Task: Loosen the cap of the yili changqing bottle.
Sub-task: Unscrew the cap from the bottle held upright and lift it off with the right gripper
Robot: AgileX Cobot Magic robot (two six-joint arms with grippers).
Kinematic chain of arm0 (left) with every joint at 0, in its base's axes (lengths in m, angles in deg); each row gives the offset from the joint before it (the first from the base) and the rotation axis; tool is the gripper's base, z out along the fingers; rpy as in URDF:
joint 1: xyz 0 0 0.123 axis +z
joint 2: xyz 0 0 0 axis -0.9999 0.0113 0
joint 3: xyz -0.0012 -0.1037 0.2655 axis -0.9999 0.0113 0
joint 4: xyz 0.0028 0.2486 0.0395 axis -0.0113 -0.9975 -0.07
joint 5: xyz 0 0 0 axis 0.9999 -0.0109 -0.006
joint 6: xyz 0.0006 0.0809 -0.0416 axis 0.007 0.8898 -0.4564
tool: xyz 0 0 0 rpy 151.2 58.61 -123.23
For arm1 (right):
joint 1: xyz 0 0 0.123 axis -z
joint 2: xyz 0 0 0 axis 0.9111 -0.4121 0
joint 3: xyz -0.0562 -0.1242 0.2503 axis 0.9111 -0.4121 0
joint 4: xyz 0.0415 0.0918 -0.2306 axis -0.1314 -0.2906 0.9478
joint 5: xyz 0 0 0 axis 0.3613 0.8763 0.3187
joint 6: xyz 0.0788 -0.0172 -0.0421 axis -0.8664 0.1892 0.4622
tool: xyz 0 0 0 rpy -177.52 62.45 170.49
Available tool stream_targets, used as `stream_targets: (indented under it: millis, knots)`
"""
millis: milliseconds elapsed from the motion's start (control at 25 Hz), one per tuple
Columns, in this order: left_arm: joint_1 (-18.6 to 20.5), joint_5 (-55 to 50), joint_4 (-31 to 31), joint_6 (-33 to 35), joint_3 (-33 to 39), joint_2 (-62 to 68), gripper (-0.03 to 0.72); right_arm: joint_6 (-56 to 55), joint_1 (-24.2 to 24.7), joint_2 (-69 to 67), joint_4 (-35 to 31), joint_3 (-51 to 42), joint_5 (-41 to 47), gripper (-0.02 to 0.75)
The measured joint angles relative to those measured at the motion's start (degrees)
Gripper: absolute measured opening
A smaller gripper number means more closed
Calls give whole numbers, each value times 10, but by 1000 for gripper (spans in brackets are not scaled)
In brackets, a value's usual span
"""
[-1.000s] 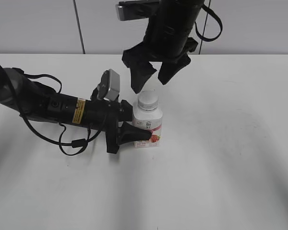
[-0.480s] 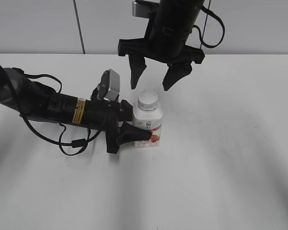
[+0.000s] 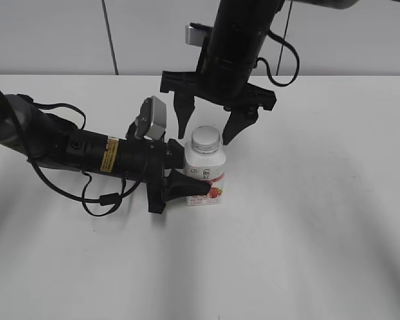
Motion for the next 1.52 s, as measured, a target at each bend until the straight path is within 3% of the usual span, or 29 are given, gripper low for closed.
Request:
stream_targets:
  millis: [440,680,960,1120,1520]
  knots:
    - [0,0,0,0,0,0,366,-13,0,-12,-7,0,0,569]
    - [0,0,0,0,0,0,366,-15,0,-12,0,0,4,407]
    - [0,0,0,0,0,0,366,19,0,-12,1,0,4,398]
    - [0,0,1,0,0,0,366,115,0,-12,2,0,5,398]
    - [0,0,1,0,0,0,366,488,0,-12,8,1,5,397]
